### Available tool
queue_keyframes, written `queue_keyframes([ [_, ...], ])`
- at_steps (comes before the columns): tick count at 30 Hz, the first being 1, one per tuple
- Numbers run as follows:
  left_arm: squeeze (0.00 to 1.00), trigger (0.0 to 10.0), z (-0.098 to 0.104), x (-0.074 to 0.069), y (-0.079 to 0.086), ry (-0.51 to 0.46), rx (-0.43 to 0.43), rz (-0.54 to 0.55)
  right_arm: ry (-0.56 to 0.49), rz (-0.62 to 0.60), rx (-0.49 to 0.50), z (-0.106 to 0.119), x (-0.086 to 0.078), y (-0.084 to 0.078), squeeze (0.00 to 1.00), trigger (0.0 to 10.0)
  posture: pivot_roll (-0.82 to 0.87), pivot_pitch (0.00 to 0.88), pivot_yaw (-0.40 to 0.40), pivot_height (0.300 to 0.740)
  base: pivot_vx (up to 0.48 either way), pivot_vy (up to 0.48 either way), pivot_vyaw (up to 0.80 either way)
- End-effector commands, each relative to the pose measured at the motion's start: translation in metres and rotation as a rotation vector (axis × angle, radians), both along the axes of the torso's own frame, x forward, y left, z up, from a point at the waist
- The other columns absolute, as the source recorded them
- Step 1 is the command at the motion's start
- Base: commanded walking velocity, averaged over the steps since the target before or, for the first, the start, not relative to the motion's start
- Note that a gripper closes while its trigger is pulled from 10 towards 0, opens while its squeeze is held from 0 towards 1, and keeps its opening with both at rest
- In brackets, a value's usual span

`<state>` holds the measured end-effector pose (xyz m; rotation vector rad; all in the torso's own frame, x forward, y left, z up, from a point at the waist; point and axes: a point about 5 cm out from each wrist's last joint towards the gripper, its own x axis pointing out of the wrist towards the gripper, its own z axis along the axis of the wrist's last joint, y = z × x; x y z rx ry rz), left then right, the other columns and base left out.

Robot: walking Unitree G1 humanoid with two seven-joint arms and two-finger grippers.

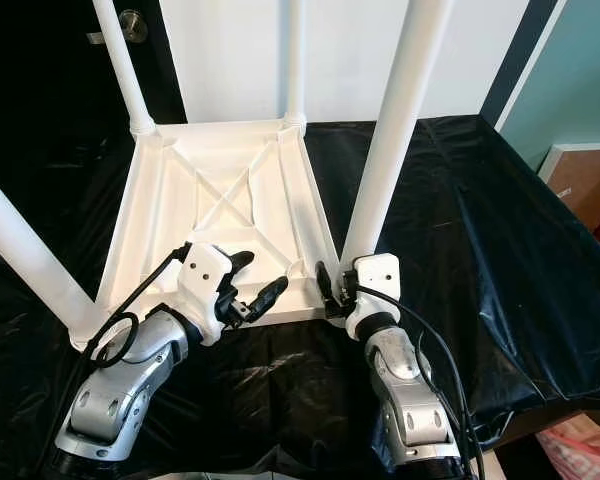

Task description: Building children table

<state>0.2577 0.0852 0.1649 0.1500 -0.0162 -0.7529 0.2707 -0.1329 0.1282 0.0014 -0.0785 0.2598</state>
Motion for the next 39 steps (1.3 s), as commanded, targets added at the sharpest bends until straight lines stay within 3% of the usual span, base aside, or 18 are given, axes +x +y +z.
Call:
queue_keyframes([
  [1, 0.0, 10.0, -0.002, -0.003, -0.003, 0.007, 0.009, -0.057, -0.017, 0.042, 0.007, 0.003, -0.002, -0.009, 1.0, 10.0, 0.02, 0.0, -0.049, 0.74, 0.0, 0.0, 0.0],
  [2, 0.0, 10.0, -0.003, -0.003, -0.004, 0.008, 0.016, -0.068, -0.013, 0.095, 0.0, 0.004, -0.002, -0.016, 0.5, 10.0, 0.02, 0.0, -0.047, 0.74, 0.0, 0.0, 0.0],
  [3, 0.0, 10.0, -0.003, -0.003, -0.004, 0.008, 0.016, -0.068, -0.013, 0.095, 0.0, 0.004, -0.002, -0.016, 0.5, 10.0, 0.02, 0.0, -0.047, 0.74, 0.0, 0.0, 0.0],
  [4, 0.0, 10.0, -0.004, -0.004, -0.004, 0.011, 0.019, -0.078, -0.016, 0.151, -0.021, 0.004, -0.003, -0.021, 0.0, 10.0, 0.02, 0.0, -0.044, 0.74, 0.0, 0.0, 0.0],
  [8, 0.0, 10.0, -0.005, -0.005, -0.007, 0.017, 0.016, -0.088, 0.023, 0.319, -0.081, -0.001, 0.0, -0.031, 0.0, 10.0, 0.01, 0.002, -0.033, 0.74, 0.0, 0.0, 0.0],
  [14, 0.0, 10.0, -0.006, -0.007, -0.012, 0.02, 0.014, -0.104, 0.049, 0.426, -0.162, -0.006, 0.011, -0.037, 0.0, 10.0, 0.02, 0.018, -0.032, 0.74, 0.0, 0.0, 0.0],
  [25, 0.0, 10.0, -0.012, -0.013, -0.02, 0.036, 0.049, -0.168, 0.094, 0.575, -0.224, -0.016, 0.027, -0.022, 0.0, 10.0, 0.01, 0.023, -0.022, 0.74, 0.0, 0.0, 0.0],
  [26, 0.0, 10.0, -0.012, -0.013, -0.02, 0.043, 0.051, -0.18, 0.095, 0.587, -0.228, -0.017, 0.03, -0.02, 0.0, 8.0, 0.01, 0.031, -0.019, 0.74, 0.0, 0.0, 0.0],
  [27, 0.0, 10.0, -0.012, -0.014, -0.021, 0.045, 0.053, -0.191, 0.093, 0.591, -0.227, -0.017, 0.032, -0.02, 0.0, 4.7, 0.01, 0.032, -0.016, 0.74, 0.0, 0.0, 0.0],
  [28, 0.0, 10.0, -0.012, -0.014, -0.021, 0.045, 0.053, -0.191, 0.093, 0.591, -0.227, -0.017, 0.032, -0.02, 0.0, 4.7, 0.01, 0.032, -0.016, 0.74, 0.0, 0.0, 0.0],
  [29, 0.0, 10.0, -0.013, -0.013, -0.021, 0.049, 0.054, -0.19, 0.093, 0.59, -0.233, -0.019, 0.034, -0.021, 0.0, 0.0, 0.01, 0.042, -0.016, 0.74, 0.0, 0.0, 0.0],
  [39, 0.0, 10.0, -0.014, -0.012, -0.02, 0.034, 0.063, -0.171, 0.09, 0.556, -0.221, -0.024, 0.035, -0.024, 0.0, 0.0, 0.0, 0.058, -0.005, 0.74, 0.0, 0.0, 0.0],
])
